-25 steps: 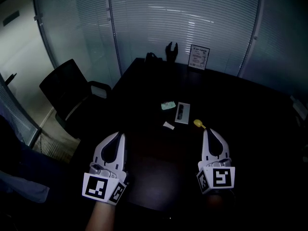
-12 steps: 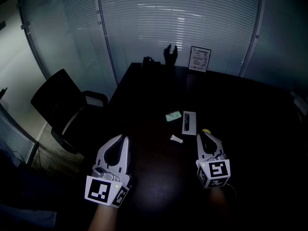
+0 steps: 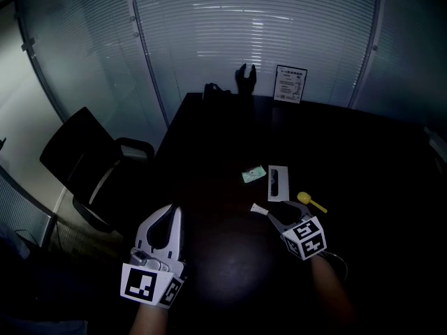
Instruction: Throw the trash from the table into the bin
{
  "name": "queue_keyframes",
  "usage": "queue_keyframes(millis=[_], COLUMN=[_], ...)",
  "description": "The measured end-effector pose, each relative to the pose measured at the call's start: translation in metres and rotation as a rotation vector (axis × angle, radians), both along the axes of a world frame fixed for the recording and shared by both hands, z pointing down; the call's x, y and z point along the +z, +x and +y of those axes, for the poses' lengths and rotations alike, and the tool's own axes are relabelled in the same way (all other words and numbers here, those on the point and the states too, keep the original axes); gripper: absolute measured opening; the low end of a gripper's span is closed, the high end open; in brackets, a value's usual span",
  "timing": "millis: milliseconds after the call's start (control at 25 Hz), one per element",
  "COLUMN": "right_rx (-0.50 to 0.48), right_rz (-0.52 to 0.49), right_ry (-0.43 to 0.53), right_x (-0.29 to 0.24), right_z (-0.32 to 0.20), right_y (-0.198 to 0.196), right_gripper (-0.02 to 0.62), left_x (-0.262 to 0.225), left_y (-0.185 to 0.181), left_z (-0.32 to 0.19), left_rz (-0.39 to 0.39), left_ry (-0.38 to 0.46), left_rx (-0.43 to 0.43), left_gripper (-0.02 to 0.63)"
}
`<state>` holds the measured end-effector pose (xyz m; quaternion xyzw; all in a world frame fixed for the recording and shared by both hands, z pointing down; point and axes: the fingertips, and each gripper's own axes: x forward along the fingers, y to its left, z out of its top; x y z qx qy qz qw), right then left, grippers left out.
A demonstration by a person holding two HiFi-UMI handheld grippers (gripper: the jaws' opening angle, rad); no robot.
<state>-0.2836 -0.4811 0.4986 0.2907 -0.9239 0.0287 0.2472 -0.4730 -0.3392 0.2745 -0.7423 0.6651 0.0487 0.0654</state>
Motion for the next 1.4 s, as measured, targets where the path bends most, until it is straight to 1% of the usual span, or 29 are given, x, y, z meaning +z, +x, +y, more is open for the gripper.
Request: queue_keyframes(millis=[120,280,680,840,880,1000,1040,1200,1400], right_rx=[-0.035,-0.086,-0.141,-0.161,-0.178,-0.220,-0.221,-0.191,-0.152], right_rz=[0.054,0.154,0.288,0.280,0.280,0.294,0.297,0.298,0.309], right_ry=[-0.049,-0.106,-0.159,-0.188,-0.194,-0.226,-0.239,-0.264,-0.249], right_x=[0.024,0.050,0.087,0.091,0.092,0.093,0.092,0.093,0.090], right_z=[-0.005,-0.007,-0.017,-0.014,-0.012,-0.007,-0.006,-0.007,-0.005], right_y=[-0.007,-0.013,-0.020,-0.020,-0.021,-0.026,-0.026,-0.024,-0.026], right_gripper=[0.178,0.178,0.178,0.176,0.167,0.105,0.101,0.084,0.080], left_x=[0.005,0.010,0.017,0.018,0.018,0.018,0.019,0.021,0.018], left_y=[0.000,0.002,0.000,-0.004,-0.005,-0.004,-0.003,-0.003,-0.002], left_z=[-0.005,-0.005,-0.003,-0.002,-0.002,-0.003,-0.003,-0.004,-0.003], left_rz=[0.000,0.000,-0.013,-0.015,-0.015,-0.012,-0.012,-0.011,0.000], left_ry=[-0.008,-0.017,-0.041,-0.043,-0.043,-0.044,-0.045,-0.047,-0.041], left_rx=[0.004,0.009,0.001,-0.010,-0.012,-0.011,-0.009,-0.008,-0.005], left_gripper=[0.000,0.000,0.000,0.000,0.000,0.000,0.000,0.000,0.000])
